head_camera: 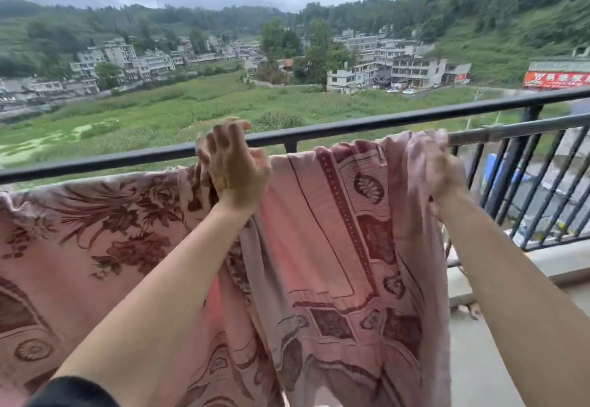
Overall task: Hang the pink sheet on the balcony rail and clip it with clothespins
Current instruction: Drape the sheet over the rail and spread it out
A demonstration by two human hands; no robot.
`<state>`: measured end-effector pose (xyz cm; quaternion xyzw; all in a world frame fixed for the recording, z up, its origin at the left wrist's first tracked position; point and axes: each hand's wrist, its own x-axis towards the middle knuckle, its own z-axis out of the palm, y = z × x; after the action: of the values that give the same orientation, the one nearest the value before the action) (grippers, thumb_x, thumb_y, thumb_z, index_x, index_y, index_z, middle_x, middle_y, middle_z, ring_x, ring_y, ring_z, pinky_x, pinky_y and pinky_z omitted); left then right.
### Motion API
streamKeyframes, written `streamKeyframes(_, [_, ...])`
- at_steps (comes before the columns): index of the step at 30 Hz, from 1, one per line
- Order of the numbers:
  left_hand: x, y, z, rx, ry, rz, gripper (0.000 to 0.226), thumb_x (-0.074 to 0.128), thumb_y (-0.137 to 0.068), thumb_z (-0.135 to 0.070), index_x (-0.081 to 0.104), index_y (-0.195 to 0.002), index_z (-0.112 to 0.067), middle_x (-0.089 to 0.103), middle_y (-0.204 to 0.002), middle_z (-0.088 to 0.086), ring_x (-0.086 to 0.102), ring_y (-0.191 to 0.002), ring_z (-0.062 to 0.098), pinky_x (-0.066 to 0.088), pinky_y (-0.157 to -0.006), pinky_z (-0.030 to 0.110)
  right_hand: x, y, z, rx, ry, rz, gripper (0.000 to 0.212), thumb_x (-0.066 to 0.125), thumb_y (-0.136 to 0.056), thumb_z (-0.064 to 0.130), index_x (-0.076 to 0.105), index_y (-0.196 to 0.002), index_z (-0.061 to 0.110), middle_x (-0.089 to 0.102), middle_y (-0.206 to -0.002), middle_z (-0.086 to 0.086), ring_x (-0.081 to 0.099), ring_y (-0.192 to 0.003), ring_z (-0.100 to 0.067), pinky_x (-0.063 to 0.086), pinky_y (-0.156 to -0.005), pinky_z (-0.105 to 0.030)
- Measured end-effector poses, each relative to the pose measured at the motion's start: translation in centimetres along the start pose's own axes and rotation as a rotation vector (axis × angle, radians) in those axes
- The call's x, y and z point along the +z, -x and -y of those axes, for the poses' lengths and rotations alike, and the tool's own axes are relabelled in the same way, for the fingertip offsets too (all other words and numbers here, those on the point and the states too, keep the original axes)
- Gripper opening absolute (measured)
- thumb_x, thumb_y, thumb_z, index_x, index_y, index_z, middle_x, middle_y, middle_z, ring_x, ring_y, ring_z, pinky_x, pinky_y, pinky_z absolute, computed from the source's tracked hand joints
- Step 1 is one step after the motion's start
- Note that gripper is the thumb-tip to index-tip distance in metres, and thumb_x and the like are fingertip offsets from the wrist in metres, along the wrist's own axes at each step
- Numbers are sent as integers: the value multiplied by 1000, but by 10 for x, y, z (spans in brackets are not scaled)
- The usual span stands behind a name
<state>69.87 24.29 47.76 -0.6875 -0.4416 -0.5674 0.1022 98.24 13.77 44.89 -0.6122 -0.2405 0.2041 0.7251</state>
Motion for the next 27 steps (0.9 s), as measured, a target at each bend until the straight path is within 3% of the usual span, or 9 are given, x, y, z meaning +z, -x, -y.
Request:
streamKeyframes(3, [37,-5,-61,167,58,333,39,43,-90,-41,61,-112,-15,65,-110,4,58,-102,23,44,-84,37,-12,-15,-26,66,154,68,59,64,-68,70,74,-88,15,74,-93,3,68,-86,-15,54,-78,-32])
streamKeyframes(7, [90,-1,-120,160,-22,699,37,44,-92,-53,69,-89,-25,66,-79,-5,63,-79,22,42,-64,32,-39,-43,-21,-178,163,39,20,67,-82,47,77,-69,34,68,-61,12,61,-61,-4,49,-62,-21])
streamKeyframes(11, [125,-6,-155,165,176,491,29,51,-93,-39,71,-82,-21,67,-69,-5,63,-68,21,48,-59,32,-72,-84,9,-339,140,99,43,65,-85,52,68,-68,13,55,-62,-1,51,-61,-17,44,-61,-31])
streamKeyframes(13, [138,-4,-175,167,236,426,27,50,-95,-39,72,-89,-23,70,-76,-5,64,-72,22,52,-64,35,-80,-103,22,-239,88,199,60,70,-77,62,65,-75,2,51,-72,-13,48,-66,-25,42,-63,-36])
streamKeyframes(15, [150,-2,-194,144,269,391,26,49,-96,-37,71,-94,-24,72,-80,-5,65,-76,22,52,-66,36,-84,-118,32,-69,26,341,71,72,-78,55,63,-102,-11,58,-93,-18,56,-82,-30,44,-76,-42])
streamKeyframes(17, [160,-6,-207,109,295,391,26,49,-97,-38,70,-95,-22,71,-82,-5,65,-78,21,52,-69,38,-88,-130,39,-60,-28,398,50,67,-86,39,67,-108,-6,63,-99,-19,61,-91,-31,47,-83,-41])
streamKeyframes(19, [168,-12,-217,33,365,390,27,51,-97,-38,71,-94,-19,71,-82,-4,64,-79,20,52,-71,39,-94,-143,46,-152,-106,368,22,60,-92,23,77,-91,9,70,-90,-8,66,-84,-20,54,-77,-30])
streamKeyframes(24, [181,-17,-256,-192,609,282,21,56,-96,-28,72,-94,-16,69,-81,-11,64,-78,7,55,-73,37,-127,-175,65,-88,-255,473,7,62,-85,19,66,-88,14,57,-82,-9,55,-71,-20,43,-62,-34])
streamKeyframes(27, [186,-6,-294,-202,591,349,18,55,-97,-26,70,-92,-17,67,-80,-11,64,-78,9,56,-74,39,-158,-188,74,-142,-159,462,21,68,-86,26,70,-97,8,66,-81,-4,61,-69,-15,50,-59,-29])
